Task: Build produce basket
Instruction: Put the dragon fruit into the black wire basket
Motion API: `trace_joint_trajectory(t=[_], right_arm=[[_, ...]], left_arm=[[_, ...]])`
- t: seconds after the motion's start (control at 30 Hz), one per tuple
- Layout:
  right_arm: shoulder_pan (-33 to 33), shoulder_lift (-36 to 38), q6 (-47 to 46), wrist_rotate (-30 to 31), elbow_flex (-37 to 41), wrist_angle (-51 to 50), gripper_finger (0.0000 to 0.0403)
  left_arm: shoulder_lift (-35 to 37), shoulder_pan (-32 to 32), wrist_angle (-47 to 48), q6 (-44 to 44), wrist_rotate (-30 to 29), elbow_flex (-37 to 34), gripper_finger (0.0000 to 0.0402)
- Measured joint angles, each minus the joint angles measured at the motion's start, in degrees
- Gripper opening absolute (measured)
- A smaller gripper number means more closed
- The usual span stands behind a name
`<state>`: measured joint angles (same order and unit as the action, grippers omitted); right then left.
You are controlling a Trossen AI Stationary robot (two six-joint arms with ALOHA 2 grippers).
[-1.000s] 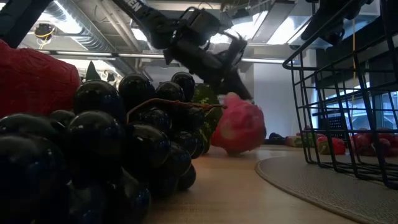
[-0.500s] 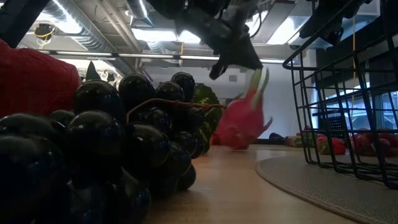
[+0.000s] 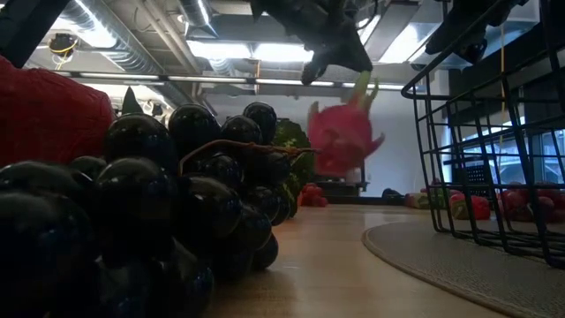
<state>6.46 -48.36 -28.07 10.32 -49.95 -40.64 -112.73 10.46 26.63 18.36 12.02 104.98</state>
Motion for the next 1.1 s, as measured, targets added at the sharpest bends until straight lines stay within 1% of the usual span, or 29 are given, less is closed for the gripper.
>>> trace_joint_trajectory(t=[0.2,0.37,0.53,0.7,0.8,0.87,0.9,1.03,1.1], right_arm=[[0.00,0.00,0.29,0.40,0.00,0.00,0.0000],[0.00,0.00,0.31,1.88,0.00,0.00,0.0000],[0.00,0.28,0.30,6.10,0.01,0.04,0.0000],[-0.04,0.42,0.11,15.03,0.02,0.97,0.0000],[-0.02,0.42,1.97,16.63,0.02,1.14,0.0000],[0.02,0.62,3.08,15.96,0.02,1.14,0.0000],[0.06,0.84,3.72,14.59,0.02,1.15,0.0000],[0.11,2.66,7.35,6.02,0.02,1.12,0.0000],[0.11,4.20,7.62,2.27,0.01,1.17,0.0000]], left_arm=[[-0.01,-0.61,8.15,-4.11,-0.90,5.78,0.0000],[-0.02,-1.50,11.94,-5.43,-0.92,10.66,0.0000],[-0.02,-2.65,14.65,-5.34,-1.41,15.90,0.0000],[-0.02,-4.79,18.40,-3.81,-6.13,20.81,0.0000],[-0.02,-6.33,18.56,-2.23,-7.03,22.96,0.0000],[-0.02,-7.51,18.41,-1.13,-7.14,23.94,0.0000],[-0.02,-8.17,18.36,-0.90,-7.15,24.23,0.0000],[-0.02,-11.00,18.34,-0.49,-7.72,24.58,0.0000],[-0.02,-12.34,18.16,0.07,-8.45,24.58,0.0000]])
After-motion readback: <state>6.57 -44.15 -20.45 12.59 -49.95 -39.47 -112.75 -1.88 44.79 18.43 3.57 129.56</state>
